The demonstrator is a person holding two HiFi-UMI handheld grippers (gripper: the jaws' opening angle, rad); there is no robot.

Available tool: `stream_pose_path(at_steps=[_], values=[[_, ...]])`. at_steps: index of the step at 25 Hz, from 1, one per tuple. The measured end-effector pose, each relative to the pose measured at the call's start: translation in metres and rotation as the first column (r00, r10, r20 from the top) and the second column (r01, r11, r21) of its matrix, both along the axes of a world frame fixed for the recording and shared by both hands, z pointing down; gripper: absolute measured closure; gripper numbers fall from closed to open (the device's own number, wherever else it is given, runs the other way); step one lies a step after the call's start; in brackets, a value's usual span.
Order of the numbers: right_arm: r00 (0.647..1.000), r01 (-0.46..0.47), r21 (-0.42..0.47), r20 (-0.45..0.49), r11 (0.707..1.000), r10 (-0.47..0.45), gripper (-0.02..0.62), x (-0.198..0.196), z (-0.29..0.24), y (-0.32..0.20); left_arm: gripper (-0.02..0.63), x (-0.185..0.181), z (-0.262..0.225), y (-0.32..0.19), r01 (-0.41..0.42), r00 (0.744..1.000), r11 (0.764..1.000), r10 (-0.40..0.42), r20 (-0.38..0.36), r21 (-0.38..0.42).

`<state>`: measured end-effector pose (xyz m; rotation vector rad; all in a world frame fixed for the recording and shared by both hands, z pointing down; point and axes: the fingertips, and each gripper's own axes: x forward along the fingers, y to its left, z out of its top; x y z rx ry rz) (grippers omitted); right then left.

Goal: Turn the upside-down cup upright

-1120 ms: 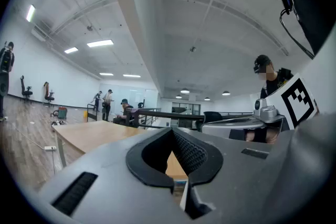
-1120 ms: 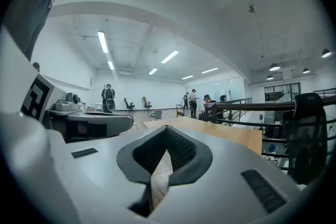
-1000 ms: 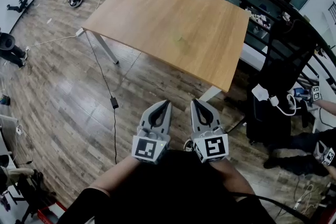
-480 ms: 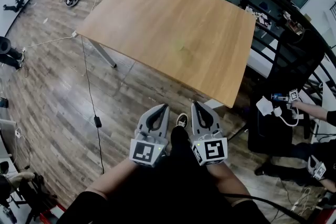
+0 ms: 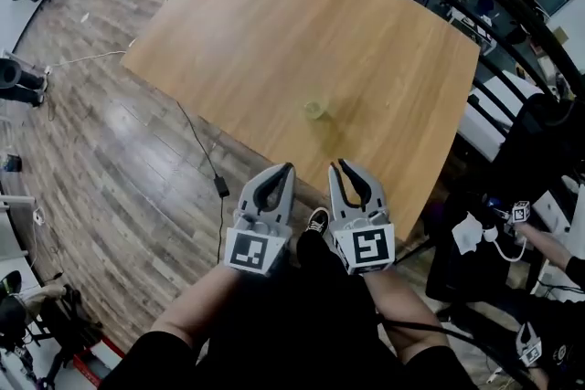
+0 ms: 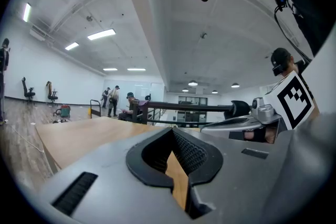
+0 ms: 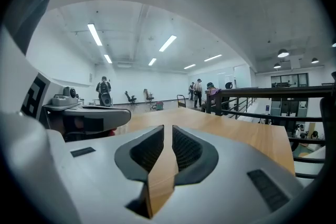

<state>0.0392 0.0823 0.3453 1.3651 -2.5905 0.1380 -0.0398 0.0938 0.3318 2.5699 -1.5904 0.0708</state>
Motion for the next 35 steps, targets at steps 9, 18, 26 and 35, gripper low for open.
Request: stream_pose_path(at_steps=[9,18,26,35], values=[[0.999,0.008,-0.176,-0.041,0.984,-0.015,0.46,-0.016,0.1,-0.091,0.6,-0.028,0.077,-0.11,0.001,1.0,0.998,-0.001,0.007,-0.057],[0.999,0.025,-0.305,-0.035,0.952,-0.037,0.186,-0.053,0.185,-0.151,0.6,-0.052,0.138,-0.167,0.006,1.0,0.991,-0.01,-0.027,-0.136],[0.999,-0.022,-0.288,-0.029,0.957,0.014,0.176,-0.066,0.194,-0.193,0.6,-0.068,0.165,-0.181,-0.03,0.998,0.989,0.022,-0.056,-0.146],[0.999,-0.045,-0.266,-0.03,0.963,0.038,0.179,-0.073,0.198,-0.204,0.6,-0.073,0.174,-0.19,-0.037,0.997,0.987,0.026,-0.072,-0.157]])
